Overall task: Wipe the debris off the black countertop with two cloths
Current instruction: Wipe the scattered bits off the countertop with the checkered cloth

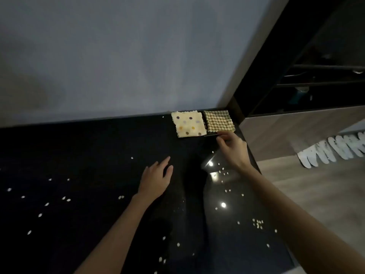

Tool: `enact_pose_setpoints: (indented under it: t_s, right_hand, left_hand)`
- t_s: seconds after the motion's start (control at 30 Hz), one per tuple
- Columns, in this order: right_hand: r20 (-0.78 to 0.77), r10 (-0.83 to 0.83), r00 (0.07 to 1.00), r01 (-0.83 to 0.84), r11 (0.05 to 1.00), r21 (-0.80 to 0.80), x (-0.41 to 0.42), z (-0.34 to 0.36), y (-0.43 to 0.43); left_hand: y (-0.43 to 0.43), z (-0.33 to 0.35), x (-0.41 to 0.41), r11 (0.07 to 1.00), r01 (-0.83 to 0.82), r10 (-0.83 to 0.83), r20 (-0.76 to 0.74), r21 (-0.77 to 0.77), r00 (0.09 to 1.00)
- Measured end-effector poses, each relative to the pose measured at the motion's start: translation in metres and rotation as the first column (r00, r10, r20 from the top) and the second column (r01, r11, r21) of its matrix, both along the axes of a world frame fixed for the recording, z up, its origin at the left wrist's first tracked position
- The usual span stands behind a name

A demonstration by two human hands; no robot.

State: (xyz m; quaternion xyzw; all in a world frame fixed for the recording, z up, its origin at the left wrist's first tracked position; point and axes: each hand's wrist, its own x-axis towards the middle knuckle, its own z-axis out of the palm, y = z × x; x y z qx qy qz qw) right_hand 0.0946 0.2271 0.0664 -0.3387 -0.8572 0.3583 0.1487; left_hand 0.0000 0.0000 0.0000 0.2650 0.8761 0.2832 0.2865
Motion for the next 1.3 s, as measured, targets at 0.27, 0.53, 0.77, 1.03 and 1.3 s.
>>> enact_pose_setpoints:
  t_s: [0.27, 0.53, 0.77, 1.03, 1.3]
  right_hand:
    - [0.185, 0.018, 0.983, -0.030, 0.997, 0.066, -0.073, -0.054, 0.091]
    - [0.558, 0.117, 0.822, -0.243, 0.957, 0.157, -0.114, -0.105, 0.141]
    - [0.429, 0.194, 0.882, -0.314, 0.921, 0.230, -0.087, -0.108, 0.144]
    - [0.039, 0.130, 0.991, -0.135, 0.937, 0.323, -0.060, -0.072, 0.161]
    - [0.537, 0.290, 0.792, -0.403, 0.910, 0.102, -0.109, -0.123, 0.181]
  left_hand:
    - [0.028, -0.018, -0.001, 0.967, -0.026, -0.029, -0.212, -0.252, 0.977]
    - [0.040, -0.020, 0.005, 0.957, -0.121, 0.030, -0.325, -0.263, 0.945]
    - [0.075, -0.018, 0.018, 0.865, -0.111, -0.059, -0.319, -0.489, 0.946]
    - [0.094, -0.015, 0.014, 0.901, -0.145, 0.008, -0.318, -0.409, 0.948]
    - [0.107, -0.030, 0.001, 0.873, -0.103, -0.087, -0.360, -0.476, 0.929]
